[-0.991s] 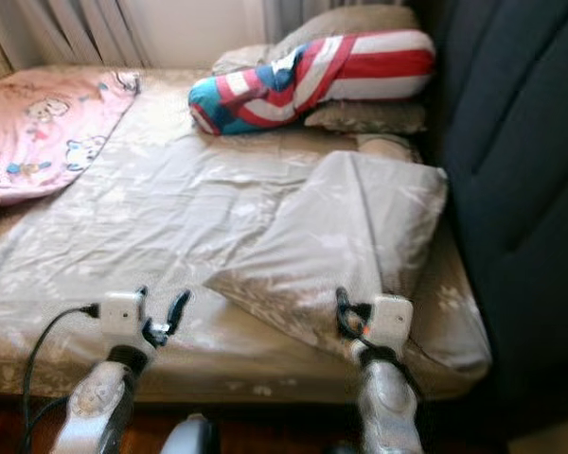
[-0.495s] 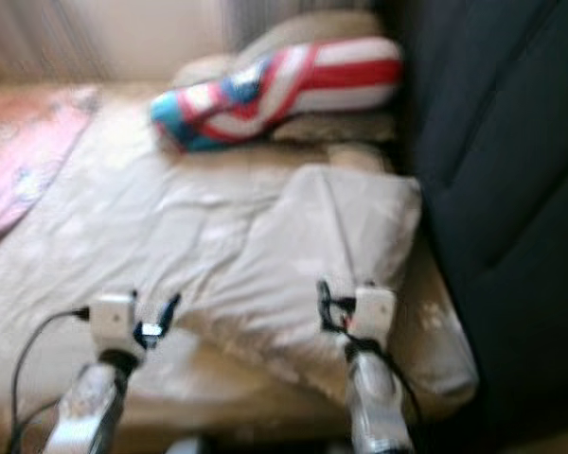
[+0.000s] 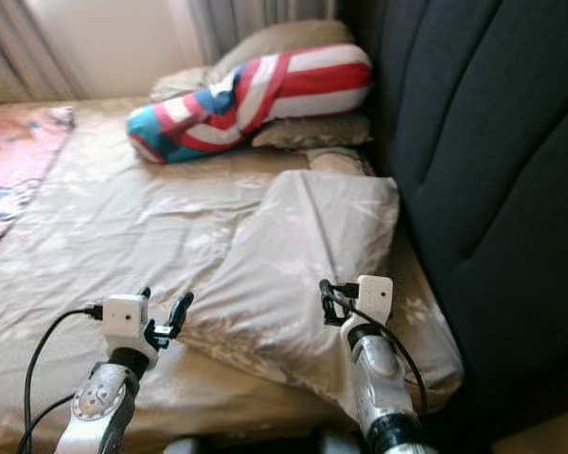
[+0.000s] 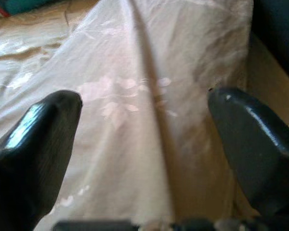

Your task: Clean up the room

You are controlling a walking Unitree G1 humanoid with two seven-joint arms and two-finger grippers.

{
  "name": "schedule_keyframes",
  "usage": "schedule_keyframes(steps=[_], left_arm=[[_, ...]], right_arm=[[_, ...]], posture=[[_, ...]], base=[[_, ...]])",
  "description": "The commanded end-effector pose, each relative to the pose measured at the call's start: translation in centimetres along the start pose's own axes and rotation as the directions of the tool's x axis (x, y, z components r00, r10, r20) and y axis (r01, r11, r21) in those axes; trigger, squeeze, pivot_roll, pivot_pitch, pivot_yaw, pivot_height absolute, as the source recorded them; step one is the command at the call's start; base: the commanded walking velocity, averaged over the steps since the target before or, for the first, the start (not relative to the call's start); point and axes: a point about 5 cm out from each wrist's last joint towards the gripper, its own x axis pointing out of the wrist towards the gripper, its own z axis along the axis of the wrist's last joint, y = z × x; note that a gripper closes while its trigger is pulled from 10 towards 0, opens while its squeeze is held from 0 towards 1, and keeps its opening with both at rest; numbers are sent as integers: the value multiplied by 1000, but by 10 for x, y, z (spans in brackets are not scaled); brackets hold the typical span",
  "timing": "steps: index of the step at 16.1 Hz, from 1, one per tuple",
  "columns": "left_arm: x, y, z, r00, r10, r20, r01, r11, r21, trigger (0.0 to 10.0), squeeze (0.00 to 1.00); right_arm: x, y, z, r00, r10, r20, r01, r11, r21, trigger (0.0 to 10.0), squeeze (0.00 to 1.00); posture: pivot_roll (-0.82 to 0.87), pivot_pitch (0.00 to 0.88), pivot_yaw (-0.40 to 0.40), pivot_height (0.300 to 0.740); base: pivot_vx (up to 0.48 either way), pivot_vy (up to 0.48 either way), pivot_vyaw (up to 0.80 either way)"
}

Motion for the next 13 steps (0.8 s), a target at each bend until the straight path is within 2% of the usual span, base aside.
schedule_keyframes(steps=[1,2,4,6,12,13], left_arm=[[-1,3,4,1000,2,11,-2,1000,7,10000,0],[-2,4,4,1000,2,7,-3,1000,11,10000,0],[-4,5,4,1000,2,2,-2,1000,14,10000,0],[-5,6,4,1000,0,-2,0,1000,17,10000,0],[-6,6,5,1000,-12,-12,13,999,30,10000,0],[-7,7,6,1000,-15,-14,16,999,35,10000,0]], right_arm=[[1,-4,-4,999,-16,-47,16,1000,4,10000,1000],[0,-6,-13,992,-19,-128,17,1000,-14,10000,1000],[-6,-9,-27,978,-18,-207,17,1000,-5,10000,1000],[-9,-12,-34,973,-30,-228,32,999,8,10000,1000],[-16,-16,-50,945,-55,-322,109,982,152,10000,1000],[-18,-13,-55,933,-13,-359,100,969,227,10000,0]], posture=[[-10,93,17,652],[-9,100,19,652],[-5,112,24,652],[-7,124,31,652],[-5,137,47,652],[2,142,50,652]], base=[[0,0,0],[0,0,0],[0,0,0],[0,0,0],[0,0,0],[0,0,0]])
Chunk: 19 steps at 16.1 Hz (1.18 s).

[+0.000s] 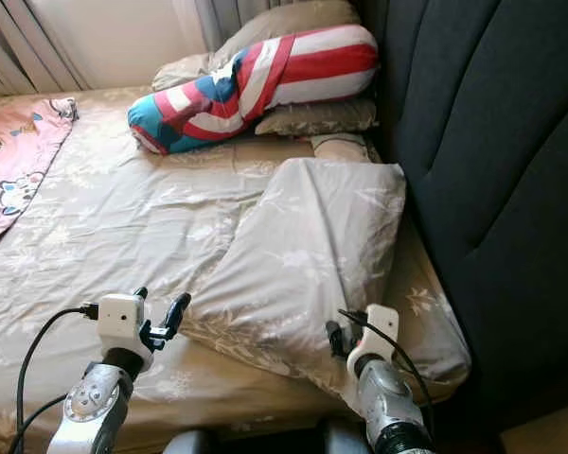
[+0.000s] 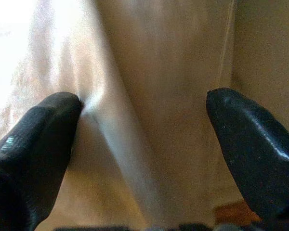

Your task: Clean up the room

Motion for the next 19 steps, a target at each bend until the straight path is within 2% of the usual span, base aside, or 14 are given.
schedule_keyframes(steps=[1,3,6,10,13,14,15,18,19], left_arm=[[-3,3,1,1000,-1,-7,1,1000,12,10000,0],[-6,3,2,1000,-4,-9,4,1000,17,10000,0],[-12,4,2,1000,-10,-19,11,1000,25,10000,0],[-26,4,5,999,-13,-37,15,999,30,10000,0],[-32,1,10,999,-8,-37,9,1000,22,10000,0],[-32,-1,14,999,-8,-33,9,1000,17,10000,0],[-33,-1,15,999,-6,-32,6,1000,14,10000,0],[-35,-2,16,999,1,-38,-1,1000,10,10000,0],[-34,-2,17,999,8,-41,-7,1000,11,10000,0]], right_arm=[[0,4,-9,998,31,-48,-28,999,43,10000,0],[0,10,-14,993,95,-68,-91,994,60,10000,0],[0,13,-20,988,110,-108,-98,990,105,10000,0],[2,12,-20,985,100,-143,-92,994,56,10000,0],[4,15,-16,990,88,-113,-85,996,32,10000,0],[5,18,-13,990,95,-106,-92,995,33,8471,0],[6,21,-12,990,98,-104,-96,995,22,0,0],[7,25,-9,990,103,-95,-103,995,7,0,0],[7,25,-8,991,103,-90,-105,994,-23,0,0]], posture=[[8,145,52,652],[14,150,57,652],[24,163,70,652],[56,212,92,652],[72,241,91,652],[77,252,89,652],[78,258,87,652],[79,265,78,652],[78,266,71,652]], base=[[0,0,0],[0,0,0],[0,0,0],[0,0,0],[0,0,0],[0,0,0],[0,0,0],[0,0,0],[0,0,0]])
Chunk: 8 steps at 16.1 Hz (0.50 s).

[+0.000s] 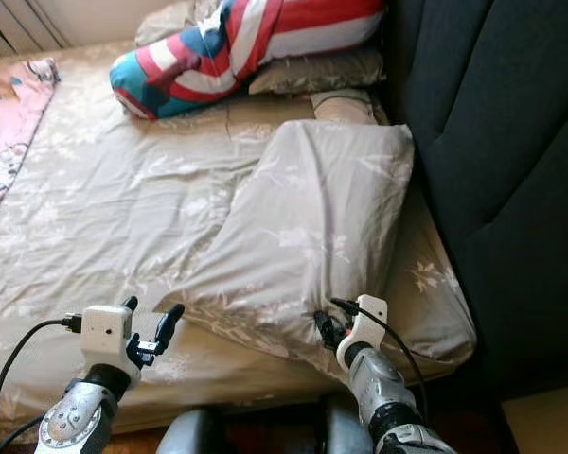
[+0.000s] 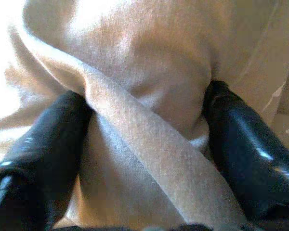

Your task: Clean up the room

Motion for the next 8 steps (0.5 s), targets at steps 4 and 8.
schedule_keyframes(steps=[4,8], left_arm=[[0,-1,-1,1000,23,-17,-23,1000,-11,10000,0],[6,-5,-3,999,28,-17,-28,999,-18,10000,0]], right_arm=[[-2,2,-21,997,-1,-79,-1,1000,-22,0,0],[-3,-1,-22,997,-19,-74,17,1000,-24,0,0]], posture=[[66,256,51,652],[52,234,38,652]], base=[[0,0,0],[0,0,0]])
